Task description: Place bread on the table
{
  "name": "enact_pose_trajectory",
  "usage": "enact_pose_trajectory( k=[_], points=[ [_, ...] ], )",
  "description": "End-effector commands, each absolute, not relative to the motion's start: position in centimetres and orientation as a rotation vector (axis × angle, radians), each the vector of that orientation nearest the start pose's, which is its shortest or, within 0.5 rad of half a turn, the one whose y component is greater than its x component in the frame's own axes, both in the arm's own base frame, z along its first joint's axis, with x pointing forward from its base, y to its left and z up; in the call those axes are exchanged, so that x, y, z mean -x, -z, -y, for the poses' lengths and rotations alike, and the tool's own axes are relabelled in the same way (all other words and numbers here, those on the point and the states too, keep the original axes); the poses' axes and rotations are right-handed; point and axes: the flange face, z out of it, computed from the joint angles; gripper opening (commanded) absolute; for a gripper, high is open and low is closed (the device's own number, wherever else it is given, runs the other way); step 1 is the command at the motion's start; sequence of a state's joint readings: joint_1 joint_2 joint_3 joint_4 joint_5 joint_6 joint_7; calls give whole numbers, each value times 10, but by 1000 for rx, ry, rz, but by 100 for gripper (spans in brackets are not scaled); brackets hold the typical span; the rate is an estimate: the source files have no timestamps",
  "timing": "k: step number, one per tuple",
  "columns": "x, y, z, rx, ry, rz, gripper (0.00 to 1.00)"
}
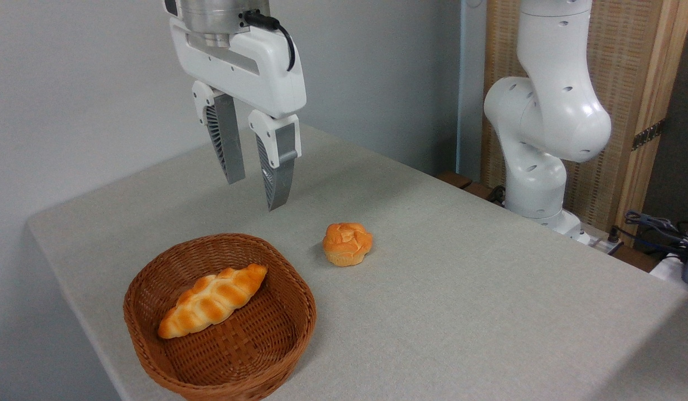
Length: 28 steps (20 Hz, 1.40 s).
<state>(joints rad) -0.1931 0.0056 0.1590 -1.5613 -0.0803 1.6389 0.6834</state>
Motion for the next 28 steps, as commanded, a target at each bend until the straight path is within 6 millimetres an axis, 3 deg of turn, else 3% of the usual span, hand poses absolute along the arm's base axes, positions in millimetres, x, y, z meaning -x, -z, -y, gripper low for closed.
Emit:
enact_pose_trajectory(
  k=[1, 4, 7, 15, 28],
  points=[
    [-569, -632, 18, 3019, 224, -1074, 100],
    [-570, -624, 16, 3036, 217, -1063, 100],
    [-568, -611, 33, 3033, 175, -1108, 100],
    [-569, -603, 50, 3015, 206, -1143, 100],
    [-563, -606, 29, 3031, 159, -1099, 100]
  ],
)
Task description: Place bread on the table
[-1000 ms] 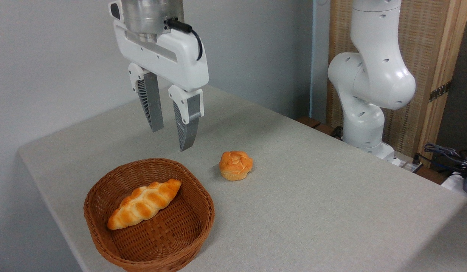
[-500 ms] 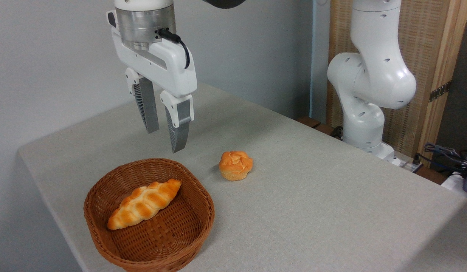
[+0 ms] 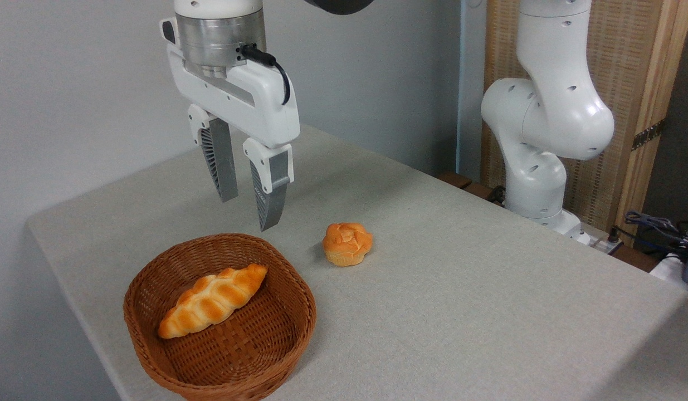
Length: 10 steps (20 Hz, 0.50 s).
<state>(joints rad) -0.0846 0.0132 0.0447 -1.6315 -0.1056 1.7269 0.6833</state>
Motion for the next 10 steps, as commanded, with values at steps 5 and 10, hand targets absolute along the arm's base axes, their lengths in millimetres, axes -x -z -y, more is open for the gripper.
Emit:
enact_pose_trajectory(
  k=[5, 10],
  points=[
    [-558, -603, 28, 3028, 88, -1120, 100],
    [-558, -603, 26, 2989, 55, -1120, 100]
  ],
)
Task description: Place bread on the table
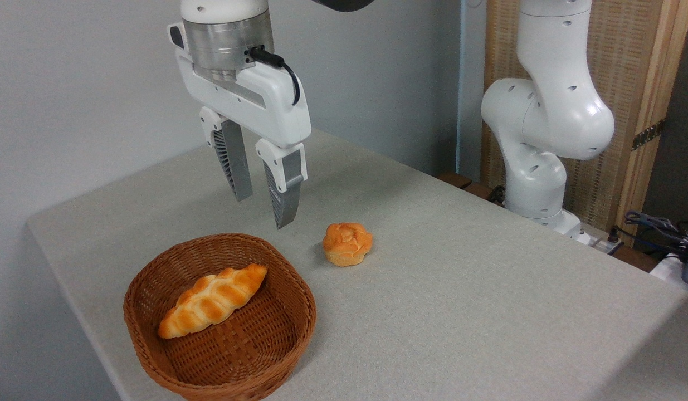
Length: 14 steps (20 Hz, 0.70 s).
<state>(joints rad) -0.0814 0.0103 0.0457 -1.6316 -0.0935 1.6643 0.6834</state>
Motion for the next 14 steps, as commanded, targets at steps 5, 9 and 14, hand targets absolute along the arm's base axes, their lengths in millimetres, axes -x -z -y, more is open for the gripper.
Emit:
enact_pose_trajectory(
  k=[5, 9, 14],
  points=[
    [-557, -603, 27, 2960, 37, -1128, 100],
    [-557, -603, 27, 2956, 36, -1144, 100],
    [-557, -603, 25, 2956, 38, -1142, 100]
  ],
)
